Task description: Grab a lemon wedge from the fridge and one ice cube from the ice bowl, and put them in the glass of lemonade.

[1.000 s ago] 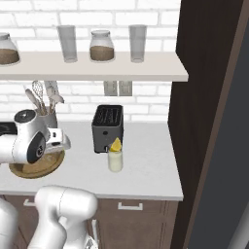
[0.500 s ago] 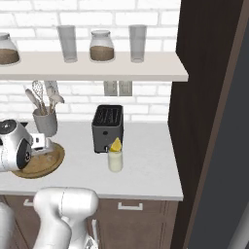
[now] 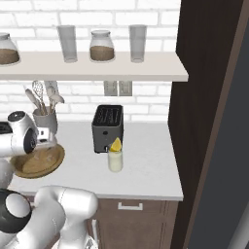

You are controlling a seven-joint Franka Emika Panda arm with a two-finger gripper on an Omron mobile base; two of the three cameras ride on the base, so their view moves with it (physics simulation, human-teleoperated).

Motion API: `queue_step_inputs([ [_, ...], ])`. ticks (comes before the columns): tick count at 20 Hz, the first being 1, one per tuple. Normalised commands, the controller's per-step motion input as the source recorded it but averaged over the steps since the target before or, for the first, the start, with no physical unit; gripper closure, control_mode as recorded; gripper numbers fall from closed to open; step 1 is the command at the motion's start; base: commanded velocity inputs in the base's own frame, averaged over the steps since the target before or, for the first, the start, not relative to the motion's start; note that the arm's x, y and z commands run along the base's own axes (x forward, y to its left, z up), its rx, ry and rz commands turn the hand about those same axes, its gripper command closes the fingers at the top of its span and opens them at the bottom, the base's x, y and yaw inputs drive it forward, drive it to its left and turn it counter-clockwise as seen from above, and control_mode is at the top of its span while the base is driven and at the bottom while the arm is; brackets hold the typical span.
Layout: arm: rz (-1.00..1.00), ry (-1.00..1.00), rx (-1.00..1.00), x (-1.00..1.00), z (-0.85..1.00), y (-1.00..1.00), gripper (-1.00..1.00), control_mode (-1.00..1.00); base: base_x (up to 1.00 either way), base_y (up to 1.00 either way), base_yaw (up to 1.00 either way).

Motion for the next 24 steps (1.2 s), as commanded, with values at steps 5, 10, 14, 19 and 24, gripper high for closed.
queue_step_inputs([
  [5, 0.00, 0.18, -0.04, 0.07, -0.15, 0.00, -1.00, -1.00, 0.00, 0.00, 0.00],
  [10, 0.00, 0.01, -0.01, 0.00, -0.49, 0.02, -1.00, -1.00, 0.00, 0.00, 0.00],
  [14, 0.00, 0.10, -0.05, 0.01, -0.37, 0.04, -1.00, -1.00, 0.00, 0.00, 0.00],
  [19, 0.00, 0.15, -0.03, 0.03, -0.19, 0.00, -1.00, -1.00, 0.00, 0.00, 0.00],
  [24, 0.00, 0.02, 0.00, 0.02, -0.13, 0.00, -1.00, -1.00, 0.00, 0.00, 0.00],
])
